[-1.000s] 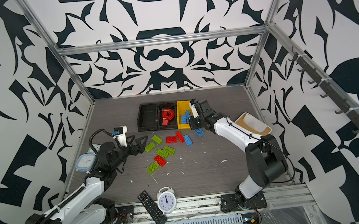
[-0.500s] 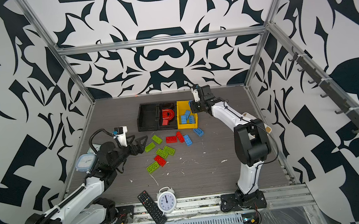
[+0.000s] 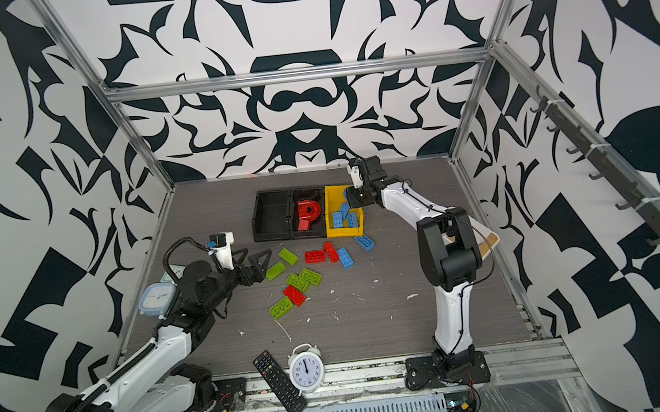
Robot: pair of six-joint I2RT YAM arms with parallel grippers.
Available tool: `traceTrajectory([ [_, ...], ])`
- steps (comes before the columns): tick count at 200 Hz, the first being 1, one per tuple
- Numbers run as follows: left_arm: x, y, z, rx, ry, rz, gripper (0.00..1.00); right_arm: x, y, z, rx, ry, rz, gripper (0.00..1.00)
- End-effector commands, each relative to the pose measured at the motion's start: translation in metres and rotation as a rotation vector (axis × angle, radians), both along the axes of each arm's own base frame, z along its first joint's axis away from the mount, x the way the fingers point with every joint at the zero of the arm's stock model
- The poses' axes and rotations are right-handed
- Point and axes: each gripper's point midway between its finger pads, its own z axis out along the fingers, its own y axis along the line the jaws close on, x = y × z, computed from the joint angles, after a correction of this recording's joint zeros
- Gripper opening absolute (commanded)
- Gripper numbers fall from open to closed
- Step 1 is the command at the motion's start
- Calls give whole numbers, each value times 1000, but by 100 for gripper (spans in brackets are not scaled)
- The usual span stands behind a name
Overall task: Sort the legos into containers by color
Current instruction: 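Carry the blue brick into the yellow bin and release it, then move the right gripper back over an upside-down blue brick near the bin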
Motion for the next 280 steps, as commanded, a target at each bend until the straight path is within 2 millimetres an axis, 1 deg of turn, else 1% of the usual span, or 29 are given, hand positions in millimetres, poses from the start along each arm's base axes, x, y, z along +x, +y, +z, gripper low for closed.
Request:
traceTrajectory([
  [1, -1, 1, 3, 1, -12, 3, 100, 8, 1, 33, 23, -68, 1, 45],
  [25, -1, 1, 3, 0, -11, 4, 100, 6, 0, 35, 23, -67, 2, 51],
  [40, -1, 1, 3, 0, -11, 4, 100, 3, -1, 38, 24, -66, 3, 54],
  [73, -1, 1, 3, 1, -12, 5, 100, -15, -4, 45, 23, -70, 17, 57],
  [102, -1, 2, 5, 3, -19, 10, 100, -44, -14, 44, 8, -67, 16, 60],
  [125, -1, 3, 4, 5, -16, 13, 100, -71, -24, 36, -1, -82, 3, 63],
  [147, 0, 3, 2, 7, -12, 16, 100, -97, -33, 23, -4, -77, -9, 66],
  [166, 0, 3, 1, 8, -10, 14, 100, -114, -33, 12, 2, -53, 11, 67],
  [180, 0, 3, 1, 7, -8, 14, 100, -123, -38, 4, -12, -44, -6, 67],
  [197, 1, 2, 1, 6, -7, 13, 100, -129, -43, -2, -27, -34, -12, 67],
  [219, 1, 2, 0, 8, -3, 14, 100, -136, -42, -10, -36, 2, -7, 67],
  [249, 2, 2, -1, 8, 1, 13, 100, -141, -42, -24, -116, 34, 7, 68],
  [280, 2, 1, -2, 8, 2, 12, 100, -141, -40, -27, -146, 37, 20, 68],
])
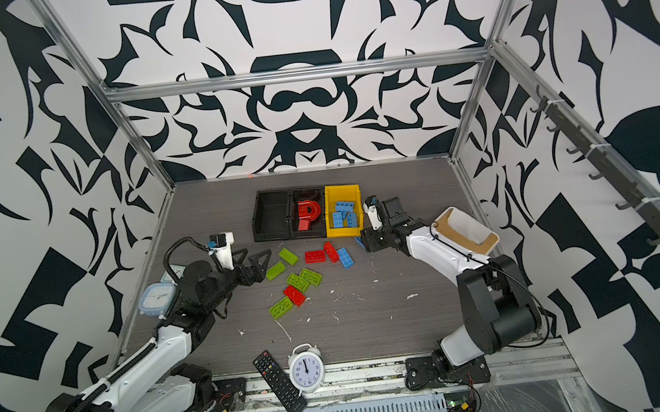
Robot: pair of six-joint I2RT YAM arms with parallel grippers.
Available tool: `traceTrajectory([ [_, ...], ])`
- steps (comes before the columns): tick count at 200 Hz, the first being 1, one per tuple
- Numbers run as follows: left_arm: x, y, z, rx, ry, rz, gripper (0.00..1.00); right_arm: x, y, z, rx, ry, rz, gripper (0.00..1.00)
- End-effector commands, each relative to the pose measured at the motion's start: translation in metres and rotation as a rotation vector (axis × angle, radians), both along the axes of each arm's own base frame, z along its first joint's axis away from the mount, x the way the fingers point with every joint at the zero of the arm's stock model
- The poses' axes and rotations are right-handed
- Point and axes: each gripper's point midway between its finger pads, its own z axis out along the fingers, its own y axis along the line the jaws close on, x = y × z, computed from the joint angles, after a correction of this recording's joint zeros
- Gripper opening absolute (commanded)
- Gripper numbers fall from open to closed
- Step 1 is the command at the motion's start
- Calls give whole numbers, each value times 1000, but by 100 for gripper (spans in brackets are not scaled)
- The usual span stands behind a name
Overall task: Sort the legos into containers by color
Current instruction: 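Move the right gripper back over an upside-down blue brick near the bin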
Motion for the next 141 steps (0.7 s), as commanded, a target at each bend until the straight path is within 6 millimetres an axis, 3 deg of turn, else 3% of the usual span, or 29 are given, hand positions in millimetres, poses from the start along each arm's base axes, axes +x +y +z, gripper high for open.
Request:
traceTrajectory([
  [1, 1, 0, 0, 4, -5, 5, 100, 3, -1, 5, -44, -21, 7, 68],
  [141, 1, 2, 1, 9, -7, 13, 100, 26, 12, -27, -113, 17, 47, 65],
])
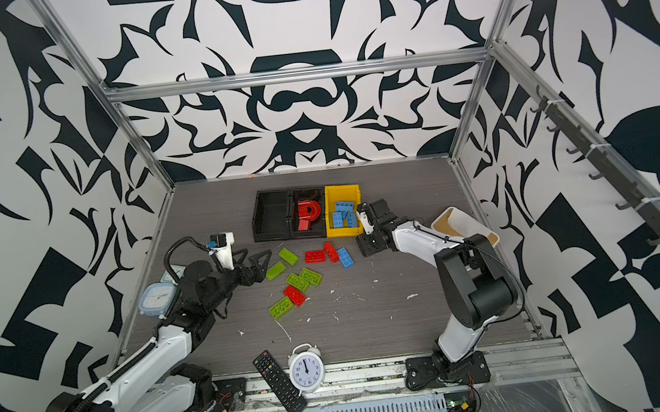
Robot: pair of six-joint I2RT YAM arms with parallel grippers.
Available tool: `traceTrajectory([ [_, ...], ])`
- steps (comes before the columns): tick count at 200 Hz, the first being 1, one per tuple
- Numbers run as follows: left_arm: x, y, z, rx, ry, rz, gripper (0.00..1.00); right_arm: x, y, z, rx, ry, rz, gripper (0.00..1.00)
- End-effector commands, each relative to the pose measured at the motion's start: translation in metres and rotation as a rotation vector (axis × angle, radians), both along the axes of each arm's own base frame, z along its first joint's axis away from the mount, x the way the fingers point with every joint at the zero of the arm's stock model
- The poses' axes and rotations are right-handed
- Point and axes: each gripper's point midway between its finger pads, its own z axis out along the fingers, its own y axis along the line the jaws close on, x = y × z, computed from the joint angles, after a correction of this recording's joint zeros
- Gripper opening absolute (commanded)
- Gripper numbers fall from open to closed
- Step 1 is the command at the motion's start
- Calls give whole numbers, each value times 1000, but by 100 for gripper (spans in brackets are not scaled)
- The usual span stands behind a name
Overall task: Sort the legos into containers by color
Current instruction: 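Move the right gripper back over an upside-down blue brick near the bin, then lower the right gripper and grasp the upside-down blue brick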
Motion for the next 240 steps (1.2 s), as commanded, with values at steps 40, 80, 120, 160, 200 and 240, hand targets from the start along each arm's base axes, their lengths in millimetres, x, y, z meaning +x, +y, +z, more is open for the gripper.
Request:
traceTrajectory([
  [40, 1, 2, 2, 5, -10, 13, 100, 18, 2, 5, -34, -40, -1, 65],
  [80, 1, 2, 2, 6, -8, 15, 100, 19, 2, 0, -41, -29, 2, 61],
  [120, 1, 2, 2, 7, -7, 14, 100, 20, 2, -2, -48, -21, 3, 58],
  [160, 2, 3, 1, 8, -6, 18, 100, 21, 2, -4, -64, -14, 1, 54],
  [200, 1, 1, 2, 4, -7, 8, 100, 21, 4, -6, -78, -2, 12, 51],
  [240, 2, 2, 2, 6, -6, 12, 100, 20, 1, -8, -107, 11, 9, 41],
])
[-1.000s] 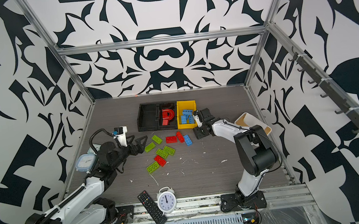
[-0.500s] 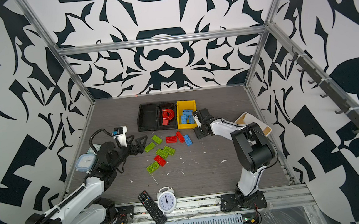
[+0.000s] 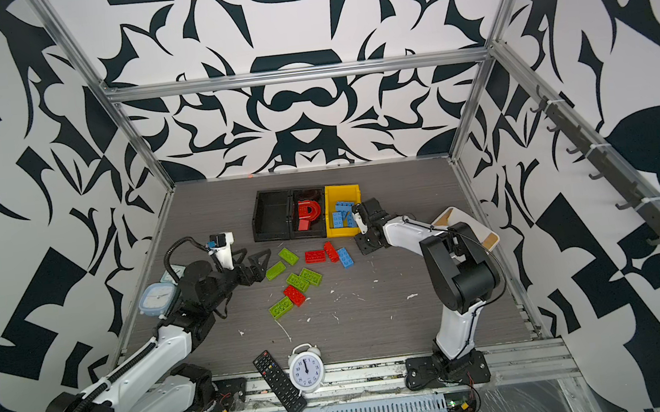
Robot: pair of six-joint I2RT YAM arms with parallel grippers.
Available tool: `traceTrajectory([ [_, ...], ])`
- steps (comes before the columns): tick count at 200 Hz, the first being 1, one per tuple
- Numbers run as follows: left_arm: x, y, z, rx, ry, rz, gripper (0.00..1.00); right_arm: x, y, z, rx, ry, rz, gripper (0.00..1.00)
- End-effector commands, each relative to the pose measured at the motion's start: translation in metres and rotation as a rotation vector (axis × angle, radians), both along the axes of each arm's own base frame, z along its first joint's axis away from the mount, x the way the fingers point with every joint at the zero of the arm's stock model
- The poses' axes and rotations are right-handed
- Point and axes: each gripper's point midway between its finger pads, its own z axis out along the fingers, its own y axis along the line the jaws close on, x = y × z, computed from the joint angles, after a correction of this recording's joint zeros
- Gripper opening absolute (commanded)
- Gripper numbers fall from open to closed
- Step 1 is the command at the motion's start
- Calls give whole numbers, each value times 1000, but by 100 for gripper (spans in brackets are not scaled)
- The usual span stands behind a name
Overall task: Sort the legos into containers by color
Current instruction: 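Lower the right gripper and grasp the upside-down blue brick, then lift the blue brick over the yellow bin with the right gripper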
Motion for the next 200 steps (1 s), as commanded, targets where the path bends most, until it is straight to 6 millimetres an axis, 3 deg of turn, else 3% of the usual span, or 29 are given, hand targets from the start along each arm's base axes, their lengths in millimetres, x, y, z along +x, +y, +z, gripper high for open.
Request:
traceTrajectory([
  [1, 0, 0, 1, 3, -4, -1, 100, 7, -1, 14, -24, -28, -5, 41],
  [72, 1, 0, 0, 2, 0, 1, 100, -11, -6, 21, -66, 79, 0, 25],
  [134, 1, 0, 0, 1, 2, 1, 100, -43, -2, 22, -40, 234, 36, 24],
  [200, 0, 0, 2, 0, -4, 1, 100, -47, 0, 12, -92, 397, 46, 25],
])
